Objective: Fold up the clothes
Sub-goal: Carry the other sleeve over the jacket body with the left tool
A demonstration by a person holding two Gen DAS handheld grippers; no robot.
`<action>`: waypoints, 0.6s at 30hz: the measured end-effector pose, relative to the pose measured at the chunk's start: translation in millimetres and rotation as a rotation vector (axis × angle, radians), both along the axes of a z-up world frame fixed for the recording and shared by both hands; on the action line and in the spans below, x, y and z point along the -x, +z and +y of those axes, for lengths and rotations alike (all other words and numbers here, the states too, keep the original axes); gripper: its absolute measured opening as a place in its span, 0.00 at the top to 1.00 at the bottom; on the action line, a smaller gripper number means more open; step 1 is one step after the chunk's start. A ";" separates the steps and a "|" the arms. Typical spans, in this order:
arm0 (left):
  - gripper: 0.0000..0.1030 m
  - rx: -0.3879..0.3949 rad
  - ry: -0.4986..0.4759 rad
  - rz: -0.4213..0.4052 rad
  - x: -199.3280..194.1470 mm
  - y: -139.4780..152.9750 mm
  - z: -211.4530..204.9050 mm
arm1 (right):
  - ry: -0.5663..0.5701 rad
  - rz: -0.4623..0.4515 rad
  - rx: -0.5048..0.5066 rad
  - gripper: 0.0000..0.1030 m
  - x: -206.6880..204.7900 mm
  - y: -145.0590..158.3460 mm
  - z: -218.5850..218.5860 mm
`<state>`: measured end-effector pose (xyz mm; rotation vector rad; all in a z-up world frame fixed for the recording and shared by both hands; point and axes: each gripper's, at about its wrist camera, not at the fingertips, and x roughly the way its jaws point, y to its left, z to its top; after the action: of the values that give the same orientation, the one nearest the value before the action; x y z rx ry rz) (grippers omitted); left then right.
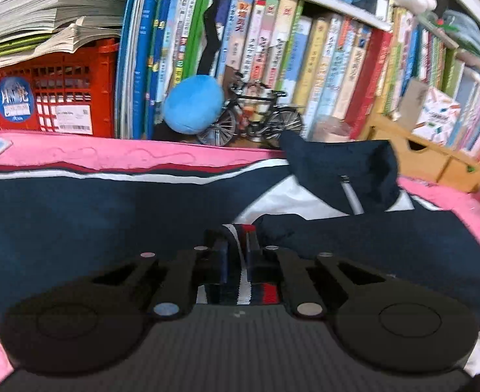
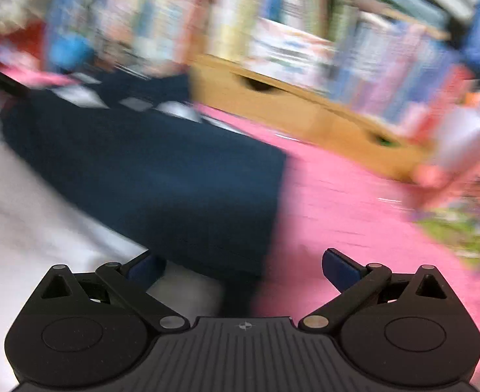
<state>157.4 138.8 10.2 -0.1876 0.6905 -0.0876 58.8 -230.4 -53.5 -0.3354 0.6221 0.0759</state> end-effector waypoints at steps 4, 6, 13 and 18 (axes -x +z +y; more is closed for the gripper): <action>0.86 0.030 -0.013 0.010 -0.7 -17.6 5.4 | -0.078 0.055 -0.135 0.00 -5.4 1.8 -45.4; 0.86 0.041 -0.017 -0.008 1.1 -22.7 6.7 | -0.090 0.041 -0.141 0.00 -3.9 1.8 -54.7; 0.86 0.012 -0.042 -0.056 5.6 -27.5 4.1 | 0.007 0.000 -0.069 0.00 5.0 4.1 -19.9; 0.85 0.027 -0.041 -0.055 5.6 -28.3 6.4 | 0.054 -0.079 0.146 0.00 -3.4 -2.9 20.9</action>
<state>151.9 145.2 -18.1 -0.1959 0.6386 -0.1413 62.2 -209.5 -56.4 -0.4944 0.5414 0.0685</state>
